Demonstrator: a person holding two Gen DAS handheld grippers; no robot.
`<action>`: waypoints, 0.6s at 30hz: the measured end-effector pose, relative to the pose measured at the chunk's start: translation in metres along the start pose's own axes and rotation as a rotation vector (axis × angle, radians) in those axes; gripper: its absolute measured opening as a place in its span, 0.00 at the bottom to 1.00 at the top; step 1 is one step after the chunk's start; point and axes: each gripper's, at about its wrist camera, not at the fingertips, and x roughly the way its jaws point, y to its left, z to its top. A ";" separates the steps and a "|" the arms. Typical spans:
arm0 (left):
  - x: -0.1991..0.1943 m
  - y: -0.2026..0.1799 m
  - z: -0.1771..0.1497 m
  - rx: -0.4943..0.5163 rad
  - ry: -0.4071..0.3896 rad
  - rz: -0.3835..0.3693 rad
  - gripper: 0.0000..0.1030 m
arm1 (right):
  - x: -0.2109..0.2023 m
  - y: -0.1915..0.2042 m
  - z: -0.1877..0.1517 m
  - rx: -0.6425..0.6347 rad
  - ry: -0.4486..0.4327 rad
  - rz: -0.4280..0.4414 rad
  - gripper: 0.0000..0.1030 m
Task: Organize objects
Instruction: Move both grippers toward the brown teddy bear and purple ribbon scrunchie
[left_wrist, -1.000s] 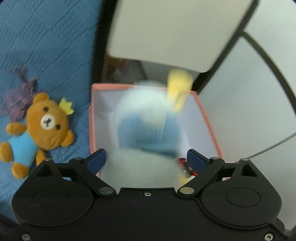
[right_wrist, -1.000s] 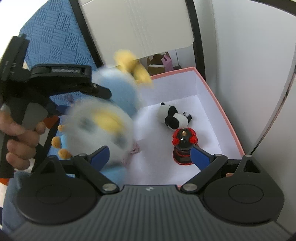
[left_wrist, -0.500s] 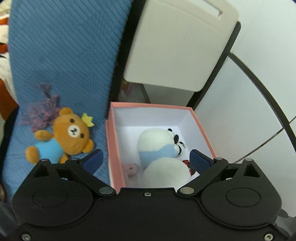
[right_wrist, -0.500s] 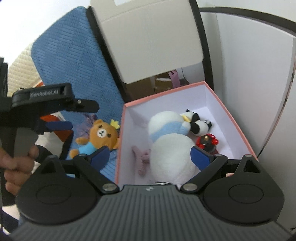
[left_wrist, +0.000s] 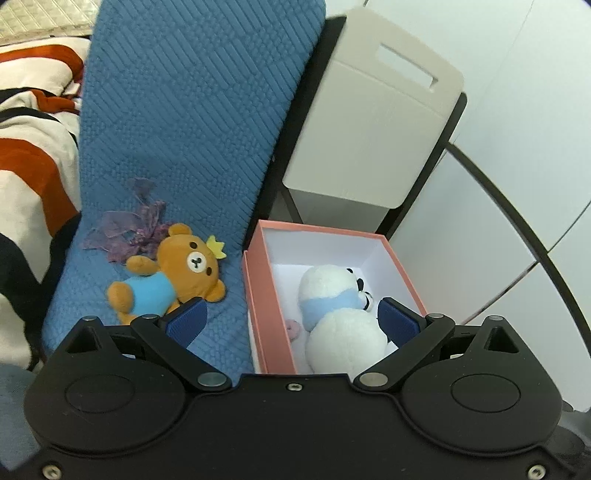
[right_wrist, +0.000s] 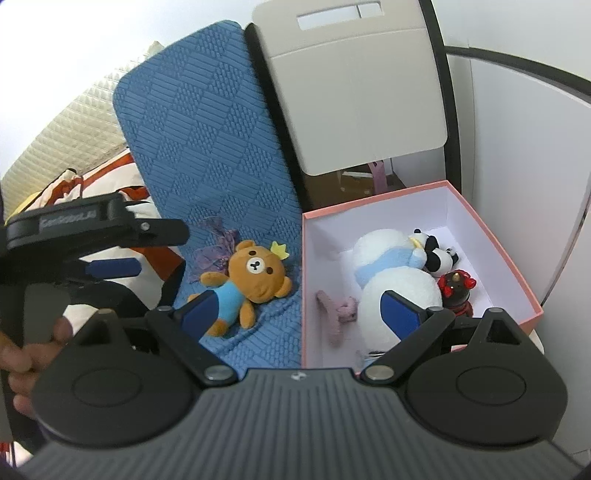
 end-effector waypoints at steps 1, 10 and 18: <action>-0.007 0.004 -0.002 0.002 -0.009 0.004 0.96 | -0.002 0.004 -0.002 0.000 -0.003 0.002 0.93; -0.060 0.042 -0.021 0.001 -0.093 0.070 0.96 | 0.002 0.041 -0.022 -0.037 0.005 0.054 0.93; -0.076 0.068 -0.034 -0.011 -0.141 0.113 0.96 | 0.019 0.066 -0.034 -0.087 0.012 0.093 0.93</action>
